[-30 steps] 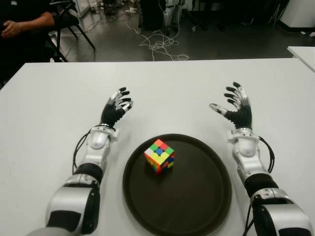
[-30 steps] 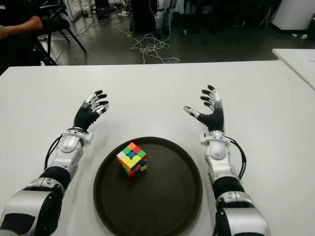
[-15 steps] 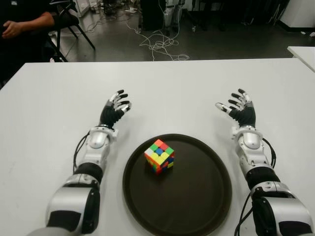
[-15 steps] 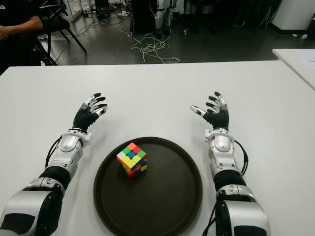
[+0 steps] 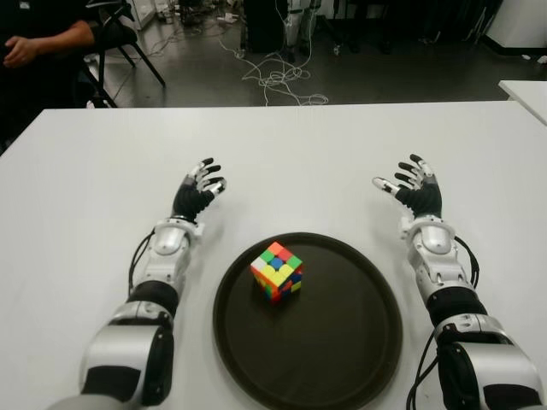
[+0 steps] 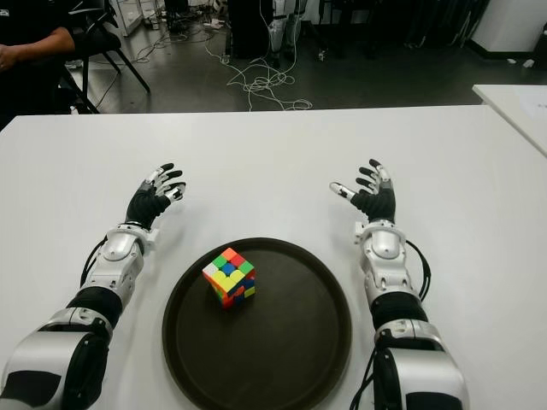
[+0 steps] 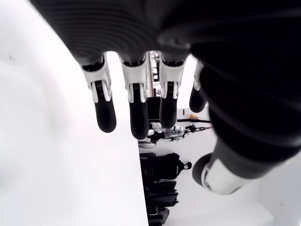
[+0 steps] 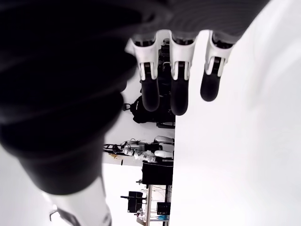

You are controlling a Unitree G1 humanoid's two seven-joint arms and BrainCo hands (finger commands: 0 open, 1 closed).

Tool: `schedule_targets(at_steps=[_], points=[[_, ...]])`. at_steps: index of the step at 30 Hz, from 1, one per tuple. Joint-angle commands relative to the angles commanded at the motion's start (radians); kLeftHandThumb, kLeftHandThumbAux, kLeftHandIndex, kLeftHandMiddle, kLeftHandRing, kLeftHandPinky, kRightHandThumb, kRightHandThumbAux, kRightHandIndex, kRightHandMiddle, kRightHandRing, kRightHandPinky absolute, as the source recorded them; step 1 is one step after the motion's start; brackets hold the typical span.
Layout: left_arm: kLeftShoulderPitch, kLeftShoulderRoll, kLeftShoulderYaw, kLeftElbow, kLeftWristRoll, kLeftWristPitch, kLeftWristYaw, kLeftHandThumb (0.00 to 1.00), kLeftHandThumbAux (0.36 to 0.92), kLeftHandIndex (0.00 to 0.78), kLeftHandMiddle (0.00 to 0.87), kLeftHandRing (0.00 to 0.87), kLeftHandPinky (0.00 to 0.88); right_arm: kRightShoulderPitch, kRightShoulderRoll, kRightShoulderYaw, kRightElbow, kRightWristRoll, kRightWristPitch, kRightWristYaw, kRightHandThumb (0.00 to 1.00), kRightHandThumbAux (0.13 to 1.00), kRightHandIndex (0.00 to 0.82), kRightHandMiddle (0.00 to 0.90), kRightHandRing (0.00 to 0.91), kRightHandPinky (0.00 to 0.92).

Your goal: Pick up the Rubik's Cube and put it in the plate

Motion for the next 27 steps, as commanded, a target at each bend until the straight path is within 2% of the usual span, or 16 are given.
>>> schedule_targets(at_steps=[13,22,27], points=[[0.001,-0.001,0.0,-0.014,0.001,0.027,0.006,0.282,0.774,0.11,0.171,0.192,0.226,0.001,0.001,-0.006,-0.014,0.005,0.018,0.001,0.048,0.89,0.14,0.22,0.238,0.291],[0.002,-0.003,-0.001,-0.022,0.002,0.029,0.009,0.294,0.793,0.112,0.171,0.19,0.226,0.003,0.003,-0.004,-0.02,0.0,0.016,-0.004,0.062,0.889,0.142,0.221,0.235,0.277],[0.003,-0.002,-0.003,-0.02,0.006,0.023,0.012,0.265,0.787,0.109,0.175,0.189,0.216,0.006,0.0,0.003,-0.023,-0.008,0.012,-0.006,0.062,0.889,0.141,0.222,0.231,0.27]])
